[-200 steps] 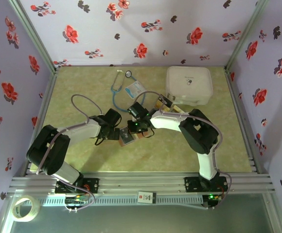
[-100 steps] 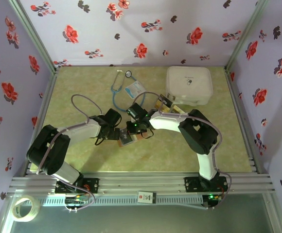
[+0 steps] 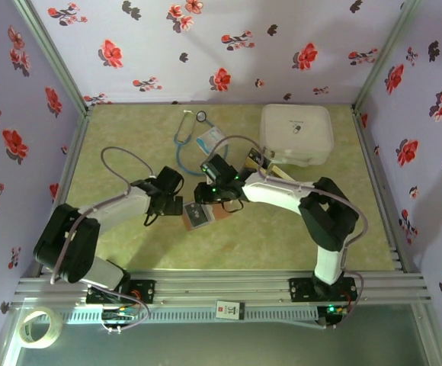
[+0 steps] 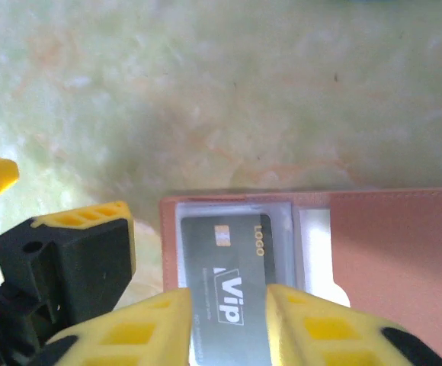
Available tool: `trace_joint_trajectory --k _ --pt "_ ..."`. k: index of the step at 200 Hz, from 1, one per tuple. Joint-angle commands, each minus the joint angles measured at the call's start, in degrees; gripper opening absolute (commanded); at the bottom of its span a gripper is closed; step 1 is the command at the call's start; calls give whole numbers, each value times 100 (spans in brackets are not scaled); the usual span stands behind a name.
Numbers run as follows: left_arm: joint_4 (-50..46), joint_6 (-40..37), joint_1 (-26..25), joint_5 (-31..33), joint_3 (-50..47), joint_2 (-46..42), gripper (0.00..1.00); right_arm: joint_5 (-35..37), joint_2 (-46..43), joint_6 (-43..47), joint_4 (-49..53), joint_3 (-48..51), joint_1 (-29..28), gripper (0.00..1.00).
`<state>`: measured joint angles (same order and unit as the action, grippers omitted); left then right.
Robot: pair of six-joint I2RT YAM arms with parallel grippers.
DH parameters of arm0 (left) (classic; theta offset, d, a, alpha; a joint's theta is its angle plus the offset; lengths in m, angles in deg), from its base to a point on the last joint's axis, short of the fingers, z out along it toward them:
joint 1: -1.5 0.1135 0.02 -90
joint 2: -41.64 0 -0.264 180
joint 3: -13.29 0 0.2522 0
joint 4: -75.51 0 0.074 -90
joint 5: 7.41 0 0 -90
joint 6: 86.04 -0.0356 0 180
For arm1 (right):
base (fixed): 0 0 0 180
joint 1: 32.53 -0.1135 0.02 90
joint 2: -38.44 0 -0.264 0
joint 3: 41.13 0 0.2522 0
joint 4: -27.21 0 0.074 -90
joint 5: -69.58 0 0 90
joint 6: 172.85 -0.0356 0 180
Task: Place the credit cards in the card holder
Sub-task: Insert the credit card into the card slot, then rotate the card holder at the center of the table.
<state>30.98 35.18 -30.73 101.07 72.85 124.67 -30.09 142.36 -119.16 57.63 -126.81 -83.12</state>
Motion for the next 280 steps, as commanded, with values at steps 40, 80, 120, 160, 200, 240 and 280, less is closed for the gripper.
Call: trace_joint_trajectory --k 40,80,120,160,200,240,280 --pt "-243 -257 374 -161 90 -787 100 823 -761 292 492 616 533 48" --pt "-99 -258 399 -445 1 -899 100 857 -678 440 506 857 801 50" --pt "6 -185 397 -625 -76 -838 100 794 -384 505 444 758 847 45" --pt "64 -152 402 -755 -124 -849 100 704 -186 507 384 766 863 32" --pt "181 -154 401 -971 -146 -803 100 668 -279 469 343 926 866 6" --pt "457 -91 401 -1325 -245 -818 100 463 -586 271 160 1295 842 0" --pt "841 -3 397 -1789 -406 -792 100 374 -1031 -153 -174 1758 662 0"
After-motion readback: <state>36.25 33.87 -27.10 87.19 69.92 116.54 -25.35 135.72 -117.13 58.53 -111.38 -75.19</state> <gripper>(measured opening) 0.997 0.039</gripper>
